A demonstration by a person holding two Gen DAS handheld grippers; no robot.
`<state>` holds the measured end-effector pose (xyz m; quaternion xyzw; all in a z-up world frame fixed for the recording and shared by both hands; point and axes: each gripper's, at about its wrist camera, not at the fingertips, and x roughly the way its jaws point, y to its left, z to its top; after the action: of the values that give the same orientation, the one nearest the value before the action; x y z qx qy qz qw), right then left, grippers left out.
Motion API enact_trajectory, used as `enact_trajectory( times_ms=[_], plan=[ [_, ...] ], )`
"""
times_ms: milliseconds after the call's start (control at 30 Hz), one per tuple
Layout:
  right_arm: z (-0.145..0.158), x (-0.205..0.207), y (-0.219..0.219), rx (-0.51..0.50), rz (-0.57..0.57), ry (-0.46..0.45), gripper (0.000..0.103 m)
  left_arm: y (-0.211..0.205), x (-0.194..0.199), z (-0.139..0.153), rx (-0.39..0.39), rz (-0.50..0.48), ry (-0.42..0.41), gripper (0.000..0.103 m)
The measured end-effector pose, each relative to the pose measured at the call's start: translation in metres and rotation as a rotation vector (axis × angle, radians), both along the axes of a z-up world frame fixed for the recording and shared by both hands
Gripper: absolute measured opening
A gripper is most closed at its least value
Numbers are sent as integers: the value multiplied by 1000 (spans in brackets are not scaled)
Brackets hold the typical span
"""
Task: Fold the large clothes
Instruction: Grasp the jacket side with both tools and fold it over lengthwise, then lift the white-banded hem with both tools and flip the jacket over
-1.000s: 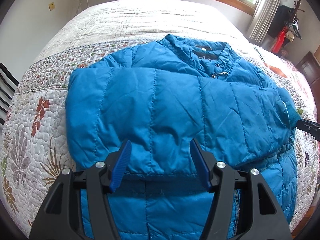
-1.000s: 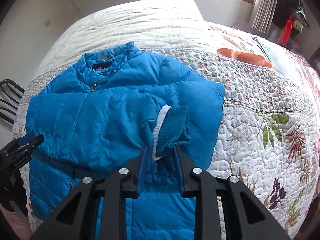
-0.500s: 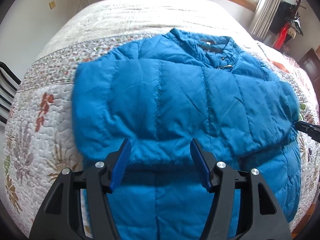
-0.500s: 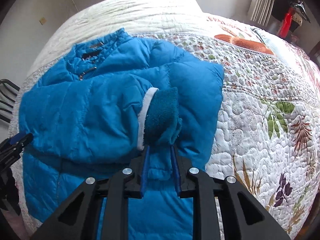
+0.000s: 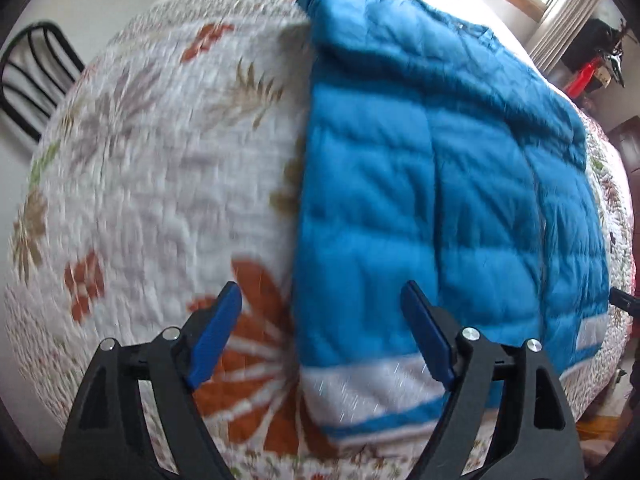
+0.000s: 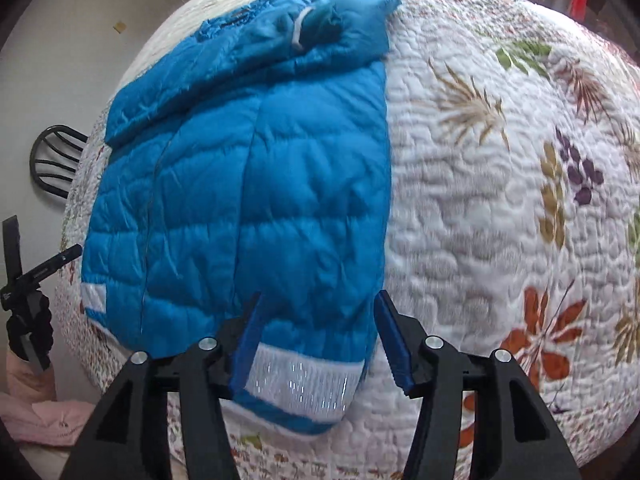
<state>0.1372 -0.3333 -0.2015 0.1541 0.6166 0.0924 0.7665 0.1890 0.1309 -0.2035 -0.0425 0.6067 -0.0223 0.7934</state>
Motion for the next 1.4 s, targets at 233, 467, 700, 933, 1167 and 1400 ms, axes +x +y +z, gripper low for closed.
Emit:
enact_trajectory(
  times_ms=[233, 467, 700, 933, 1167, 1400],
  plan=[
    [-23, -23, 2, 52, -13, 35, 66, 3, -29, -33, -187, 7, 77, 82],
    [-35, -28, 16, 58, -6, 30, 50, -14, -39, -38, -162, -35, 80, 66],
    [-27, -30, 21, 75, 17, -3, 14, -7, -46, -24, -200, -17, 45, 18],
    [-7, -43, 13, 122, 25, -46, 11, 3, -64, 3, -232, -28, -21, 11],
    [-20, -76, 17, 84, 74, 42, 11, 6, -101, -16, -201, -60, 63, 11],
    [-26, -98, 14, 123, 68, 102, 10, 22, -126, -13, -229, -56, 85, 11]
  ],
)
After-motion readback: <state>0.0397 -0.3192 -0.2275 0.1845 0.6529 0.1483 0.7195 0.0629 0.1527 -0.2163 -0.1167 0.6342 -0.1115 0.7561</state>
